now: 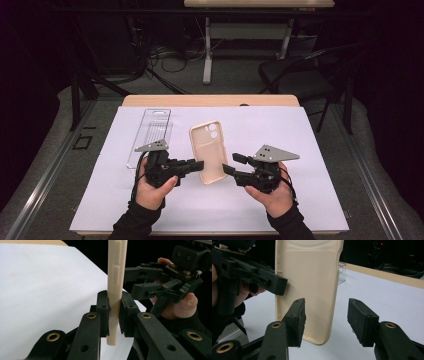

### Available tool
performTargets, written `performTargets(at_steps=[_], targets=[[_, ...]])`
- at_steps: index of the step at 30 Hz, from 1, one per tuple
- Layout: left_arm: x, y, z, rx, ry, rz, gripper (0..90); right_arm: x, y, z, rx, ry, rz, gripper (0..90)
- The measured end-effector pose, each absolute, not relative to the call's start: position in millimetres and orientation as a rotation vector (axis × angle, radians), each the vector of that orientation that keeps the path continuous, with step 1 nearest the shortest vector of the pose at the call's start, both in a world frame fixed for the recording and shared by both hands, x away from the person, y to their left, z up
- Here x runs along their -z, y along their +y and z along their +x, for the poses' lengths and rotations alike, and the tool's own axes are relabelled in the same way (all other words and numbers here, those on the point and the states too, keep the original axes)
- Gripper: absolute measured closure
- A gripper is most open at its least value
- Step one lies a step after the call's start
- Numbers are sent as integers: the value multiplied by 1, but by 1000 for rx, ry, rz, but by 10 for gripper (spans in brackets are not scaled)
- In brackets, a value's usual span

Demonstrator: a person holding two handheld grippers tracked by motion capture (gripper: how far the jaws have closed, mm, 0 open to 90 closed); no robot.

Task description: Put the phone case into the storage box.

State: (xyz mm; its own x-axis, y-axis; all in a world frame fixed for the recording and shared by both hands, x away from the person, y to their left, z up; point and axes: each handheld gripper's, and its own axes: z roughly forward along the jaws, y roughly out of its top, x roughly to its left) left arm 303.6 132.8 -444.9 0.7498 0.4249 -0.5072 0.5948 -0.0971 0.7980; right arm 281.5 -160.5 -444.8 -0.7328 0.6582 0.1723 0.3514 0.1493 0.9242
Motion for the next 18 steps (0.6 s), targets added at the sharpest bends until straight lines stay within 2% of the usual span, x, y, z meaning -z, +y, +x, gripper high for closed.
performTargets(at_steps=[18], targets=[[446, 120, 297, 187, 748, 1766, 808, 448, -171, 289, -1713, 2219, 1067, 645]])
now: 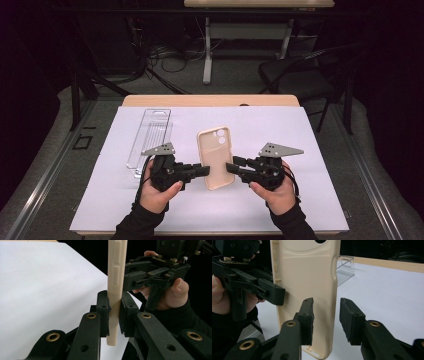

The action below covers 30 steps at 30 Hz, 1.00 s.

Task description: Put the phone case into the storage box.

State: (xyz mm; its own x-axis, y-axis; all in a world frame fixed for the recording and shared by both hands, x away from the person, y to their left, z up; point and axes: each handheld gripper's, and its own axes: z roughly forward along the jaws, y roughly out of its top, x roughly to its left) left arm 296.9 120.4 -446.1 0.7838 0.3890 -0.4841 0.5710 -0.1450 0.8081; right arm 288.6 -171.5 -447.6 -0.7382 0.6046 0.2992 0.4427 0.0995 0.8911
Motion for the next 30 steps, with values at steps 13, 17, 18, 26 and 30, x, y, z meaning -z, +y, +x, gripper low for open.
performTargets(at_steps=[13, 17, 18, 26, 30], targets=[[447, 117, 296, 176, 727, 1790, 807, 448, -173, 290, -1706, 2236, 1064, 725], [447, 117, 295, 170, 722, 1787, 807, 448, -173, 290, -1701, 2240, 1075, 761], [447, 117, 295, 169, 721, 1788, 807, 447, -174, 290, -1699, 2245, 1076, 769], [447, 117, 295, 167, 710, 1794, 807, 448, -175, 291, -1703, 2239, 1076, 802], [447, 117, 295, 169, 710, 1795, 807, 448, -176, 291, -1699, 2248, 1083, 814]])
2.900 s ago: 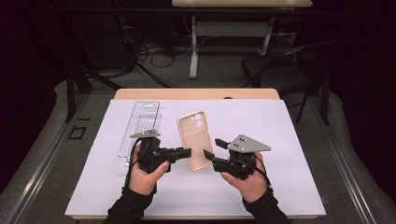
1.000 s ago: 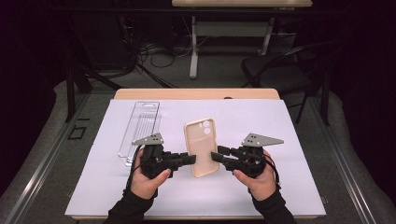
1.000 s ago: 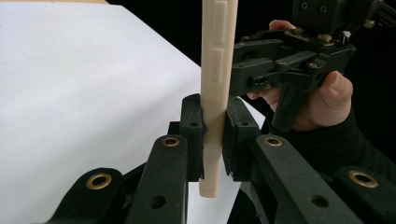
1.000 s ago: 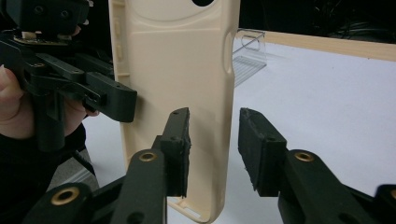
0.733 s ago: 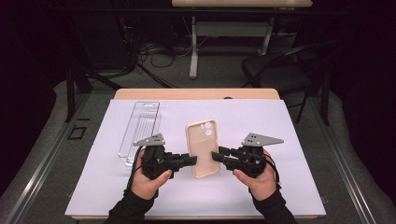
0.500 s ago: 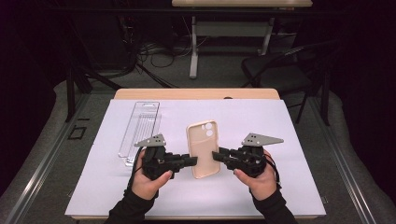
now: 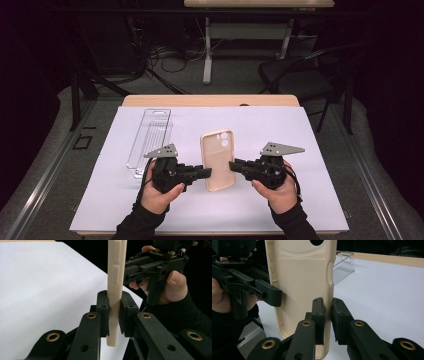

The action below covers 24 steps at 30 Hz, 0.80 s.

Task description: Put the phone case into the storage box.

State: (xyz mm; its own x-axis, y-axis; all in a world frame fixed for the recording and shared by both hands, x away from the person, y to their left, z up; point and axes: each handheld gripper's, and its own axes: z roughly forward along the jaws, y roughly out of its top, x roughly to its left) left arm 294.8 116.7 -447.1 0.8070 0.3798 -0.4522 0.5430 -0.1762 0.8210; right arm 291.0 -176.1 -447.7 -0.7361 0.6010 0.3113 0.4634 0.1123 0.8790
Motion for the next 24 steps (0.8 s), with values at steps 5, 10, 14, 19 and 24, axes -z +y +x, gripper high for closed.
performTargets(at_steps=[5, 10, 14, 19, 24], targets=[[447, 117, 295, 175, 714, 1793, 806, 448, -177, 291, -1695, 2250, 1087, 824], [448, 116, 296, 172, 714, 1797, 804, 449, -176, 291, -1694, 2242, 1107, 828], [448, 117, 296, 174, 718, 1789, 802, 449, -176, 290, -1700, 2231, 1103, 833], [448, 117, 295, 153, 710, 1788, 785, 449, -176, 290, -1702, 2232, 1099, 836], [448, 118, 296, 145, 717, 1785, 762, 450, -174, 290, -1703, 2235, 1093, 838]])
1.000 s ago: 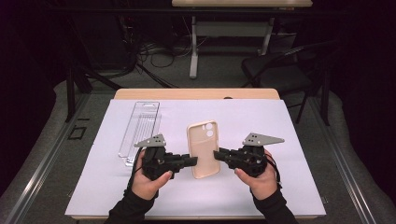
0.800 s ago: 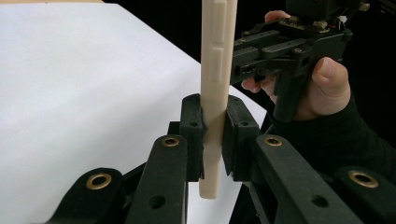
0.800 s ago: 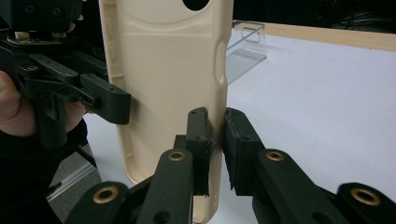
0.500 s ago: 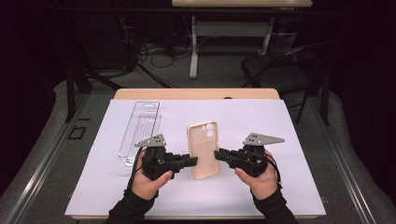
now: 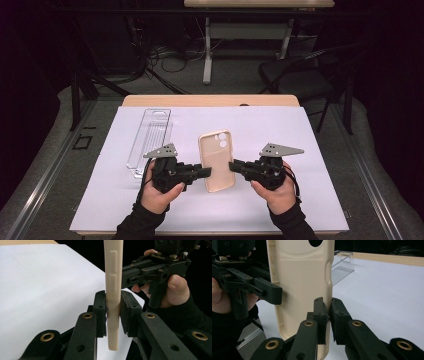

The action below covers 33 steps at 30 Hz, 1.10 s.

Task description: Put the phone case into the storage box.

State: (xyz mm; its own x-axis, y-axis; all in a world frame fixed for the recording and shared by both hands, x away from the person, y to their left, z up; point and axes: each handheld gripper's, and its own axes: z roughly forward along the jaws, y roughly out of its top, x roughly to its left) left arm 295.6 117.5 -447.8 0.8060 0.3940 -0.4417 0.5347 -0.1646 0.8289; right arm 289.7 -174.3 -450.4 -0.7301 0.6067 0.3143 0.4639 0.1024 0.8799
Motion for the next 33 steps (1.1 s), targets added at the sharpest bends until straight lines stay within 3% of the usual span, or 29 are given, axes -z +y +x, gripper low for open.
performTargets(at_steps=[18, 33], targets=[[450, 116, 299, 145, 739, 1796, 691, 446, -180, 288, -1665, 2162, 1086, 839], [457, 110, 304, 0, 792, 1846, 636, 442, -192, 287, -1592, 2055, 1110, 839]])
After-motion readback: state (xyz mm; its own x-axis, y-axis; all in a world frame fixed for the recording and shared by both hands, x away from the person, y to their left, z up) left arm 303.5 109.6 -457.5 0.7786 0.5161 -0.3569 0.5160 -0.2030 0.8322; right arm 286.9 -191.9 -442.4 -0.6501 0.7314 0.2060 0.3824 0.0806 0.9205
